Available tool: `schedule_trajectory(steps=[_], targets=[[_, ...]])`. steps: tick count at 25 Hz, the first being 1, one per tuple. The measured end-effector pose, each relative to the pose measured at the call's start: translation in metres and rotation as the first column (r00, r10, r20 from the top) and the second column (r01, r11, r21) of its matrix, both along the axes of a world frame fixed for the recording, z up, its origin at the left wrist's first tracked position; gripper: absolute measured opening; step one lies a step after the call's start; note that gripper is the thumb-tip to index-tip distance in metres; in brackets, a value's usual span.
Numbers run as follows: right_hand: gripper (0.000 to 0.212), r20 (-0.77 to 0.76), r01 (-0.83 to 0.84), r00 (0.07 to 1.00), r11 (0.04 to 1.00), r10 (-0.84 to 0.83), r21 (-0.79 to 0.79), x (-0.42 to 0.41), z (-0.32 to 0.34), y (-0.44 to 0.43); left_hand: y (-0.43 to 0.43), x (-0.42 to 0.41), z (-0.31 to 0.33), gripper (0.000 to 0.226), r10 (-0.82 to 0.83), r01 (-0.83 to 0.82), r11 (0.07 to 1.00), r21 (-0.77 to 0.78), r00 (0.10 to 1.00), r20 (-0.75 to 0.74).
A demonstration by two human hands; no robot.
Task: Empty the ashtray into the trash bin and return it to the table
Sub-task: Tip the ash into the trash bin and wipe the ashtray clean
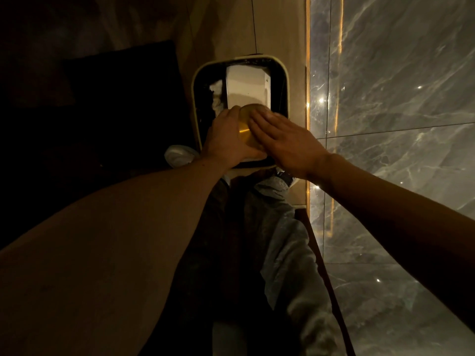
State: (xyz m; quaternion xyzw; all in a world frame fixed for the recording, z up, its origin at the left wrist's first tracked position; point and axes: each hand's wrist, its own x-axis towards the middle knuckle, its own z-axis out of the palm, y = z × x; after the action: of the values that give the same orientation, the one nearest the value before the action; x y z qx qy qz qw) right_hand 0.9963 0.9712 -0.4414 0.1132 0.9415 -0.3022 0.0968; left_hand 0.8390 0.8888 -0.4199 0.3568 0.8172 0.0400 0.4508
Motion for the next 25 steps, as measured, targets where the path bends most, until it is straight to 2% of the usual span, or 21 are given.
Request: schedule_trajectory(steps=[2, 4, 7, 10, 13, 16, 20, 22, 25], targets=[[0.061, 0.022, -0.022, 1.000, 1.000, 0.022, -0.012, -0.003, -0.002, -0.002, -0.001, -0.002, 0.000, 0.099, -0.013, 0.013, 1.000, -0.015, 1.000, -0.002], [0.062, 0.019, 0.043, 0.999, 0.999, -0.043, -0.020, -0.007, 0.000, -0.001, -0.002, -0.003, 0.000, 0.097, -0.020, 0.020, 1.000, 0.014, 1.000, 0.015], [0.068, 0.075, -0.013, 0.997, 1.000, 0.015, -0.029, -0.010, 0.000, -0.001, -0.002, -0.002, 0.001, 0.097, -0.028, 0.028, 0.999, -0.021, 1.000, -0.008], [0.062, 0.042, 0.061, 0.997, 0.998, -0.061, -0.008, -0.008, -0.002, 0.003, 0.003, -0.001, 0.001, 0.093, -0.017, 0.016, 0.999, 0.033, 1.000, 0.017], [0.063, 0.081, -0.019, 0.996, 0.999, 0.022, -0.031, -0.008, -0.001, 0.005, 0.001, -0.001, 0.000, 0.098, -0.049, 0.049, 0.999, -0.004, 0.999, 0.000], [0.063, 0.004, 0.013, 1.000, 1.000, -0.013, 0.009, -0.009, 0.001, 0.009, -0.003, 0.000, 0.000, 0.097, 0.019, -0.019, 1.000, 0.023, 1.000, 0.007], [0.061, 0.027, -0.041, 0.999, 0.999, 0.041, -0.004, -0.012, 0.000, 0.005, -0.006, -0.002, 0.002, 0.099, 0.008, -0.008, 1.000, 0.007, 1.000, -0.023], [0.056, -0.015, 0.032, 0.999, 0.999, -0.033, -0.024, -0.010, -0.003, 0.002, -0.004, -0.004, 0.002, 0.094, 0.024, -0.024, 0.999, 0.037, 1.000, -0.019], [0.065, 0.072, -0.047, 0.996, 0.998, 0.050, -0.042, -0.010, -0.008, 0.000, -0.004, -0.003, 0.001, 0.097, -0.006, 0.005, 1.000, -0.012, 0.999, -0.051]])
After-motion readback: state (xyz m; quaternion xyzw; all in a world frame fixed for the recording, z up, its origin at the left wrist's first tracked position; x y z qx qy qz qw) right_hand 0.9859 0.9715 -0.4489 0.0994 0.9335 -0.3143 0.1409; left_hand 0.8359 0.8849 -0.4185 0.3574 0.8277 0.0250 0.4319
